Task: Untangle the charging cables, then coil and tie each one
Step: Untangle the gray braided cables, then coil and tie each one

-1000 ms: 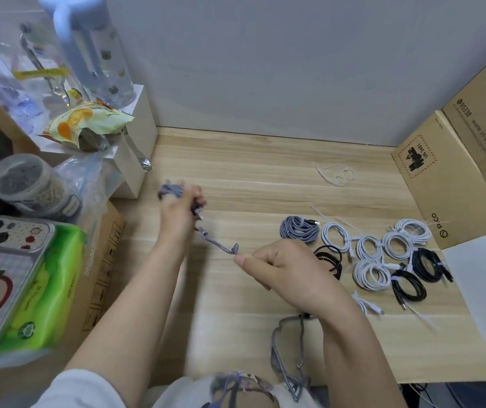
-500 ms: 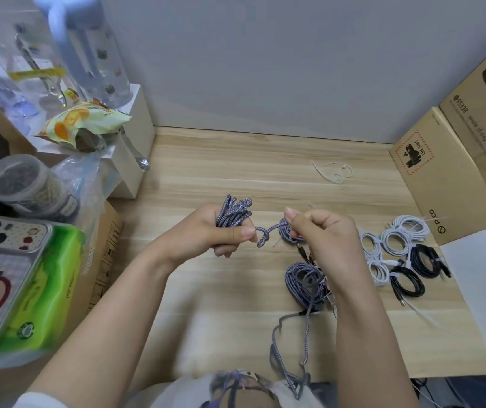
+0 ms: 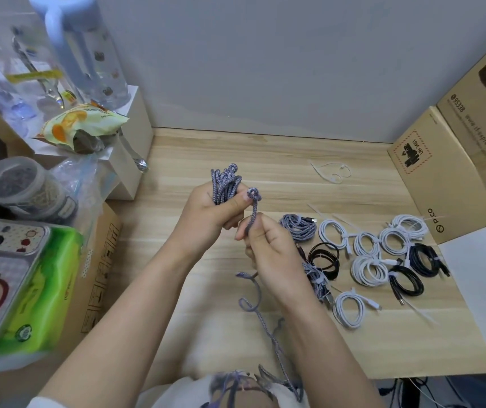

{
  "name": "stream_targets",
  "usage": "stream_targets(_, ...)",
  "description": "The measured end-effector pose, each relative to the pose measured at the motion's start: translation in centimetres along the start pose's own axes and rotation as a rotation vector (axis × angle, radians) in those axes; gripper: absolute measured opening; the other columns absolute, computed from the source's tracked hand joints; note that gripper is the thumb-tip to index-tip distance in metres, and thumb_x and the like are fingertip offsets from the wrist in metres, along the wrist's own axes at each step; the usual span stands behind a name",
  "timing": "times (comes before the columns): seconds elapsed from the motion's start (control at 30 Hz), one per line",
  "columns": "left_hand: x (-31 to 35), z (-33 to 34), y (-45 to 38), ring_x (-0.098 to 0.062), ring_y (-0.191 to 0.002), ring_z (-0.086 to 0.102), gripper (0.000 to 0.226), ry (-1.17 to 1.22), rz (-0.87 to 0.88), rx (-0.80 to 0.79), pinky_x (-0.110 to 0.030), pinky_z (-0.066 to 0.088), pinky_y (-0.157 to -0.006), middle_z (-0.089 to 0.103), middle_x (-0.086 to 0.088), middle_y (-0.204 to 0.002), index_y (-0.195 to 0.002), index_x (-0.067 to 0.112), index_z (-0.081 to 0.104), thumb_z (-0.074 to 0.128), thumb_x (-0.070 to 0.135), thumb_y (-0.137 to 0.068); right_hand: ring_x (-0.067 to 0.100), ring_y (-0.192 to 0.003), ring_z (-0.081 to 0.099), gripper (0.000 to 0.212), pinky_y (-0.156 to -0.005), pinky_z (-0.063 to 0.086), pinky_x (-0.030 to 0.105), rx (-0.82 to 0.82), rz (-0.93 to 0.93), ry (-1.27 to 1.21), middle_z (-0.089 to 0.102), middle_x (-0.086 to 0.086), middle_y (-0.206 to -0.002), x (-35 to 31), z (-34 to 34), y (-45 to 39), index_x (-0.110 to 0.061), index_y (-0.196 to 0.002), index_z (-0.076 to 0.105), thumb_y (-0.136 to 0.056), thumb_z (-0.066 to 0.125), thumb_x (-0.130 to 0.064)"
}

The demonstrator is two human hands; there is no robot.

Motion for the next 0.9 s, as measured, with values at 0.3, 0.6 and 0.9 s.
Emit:
stream_targets(0.3, -0.3, -0.5, 0.5, -0.004, -0.042, 0.035, 0.015, -0.088, -0.005, 0.204, -0.016, 0.035, -0.047, 0.04, 0.009, -0.04, -0.07, 0.011, 0.061, 0.058, 0.024, -0.077, 0.002, -0.057, 0.042, 0.017, -0.059, 0.034, 0.023, 0.327, -0.141, 0.121, 0.05, -0.021, -0.058, 0.3, -1.1, -0.5, -0.029, -0.073, 0.05, -0.087, 0.048, -0.038)
stream_targets(0.6, -0.8, 0.3, 1.3, -0.002, -0.046, 0.041, 0.017, -0.14, 0.048, 0.173, -0.013, 0.035, -0.049, 0.05, 0.011, -0.047, -0.072, 0.005, 0.059, 0.06, 0.01, -0.088, 0.013, -0.044, 0.039, 0.032, -0.053, 0.037, 0.037, 0.187, 0.111, 0.207, 0.042, -0.014, -0.04, 0.7, -0.5, -1.7, -0.033, -0.066, 0.051, -0.094, 0.036, -0.042)
stream_targets(0.9, -1.3, -0.3, 1.4, 0.006, -0.055, 0.044, 0.037, -0.334, 0.108, 0.15, -0.012, 0.034, -0.058, 0.049, 0.019, -0.047, -0.063, 0.025, 0.047, 0.056, 0.007, -0.093, 0.002, -0.028, 0.024, 0.031, -0.039, 0.035, 0.018, -0.374, 0.337, -0.533, 0.026, -0.011, -0.041, -2.5, 0.7, 0.3, -0.011, -0.072, 0.04, -0.099, 0.032, -0.027)
Point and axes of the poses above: each hand's wrist, its own y-axis away from the middle knuckle, its own z-axis out of the palm, x = y × z, the point moved 3 cm from there along -y, towards the middle knuckle
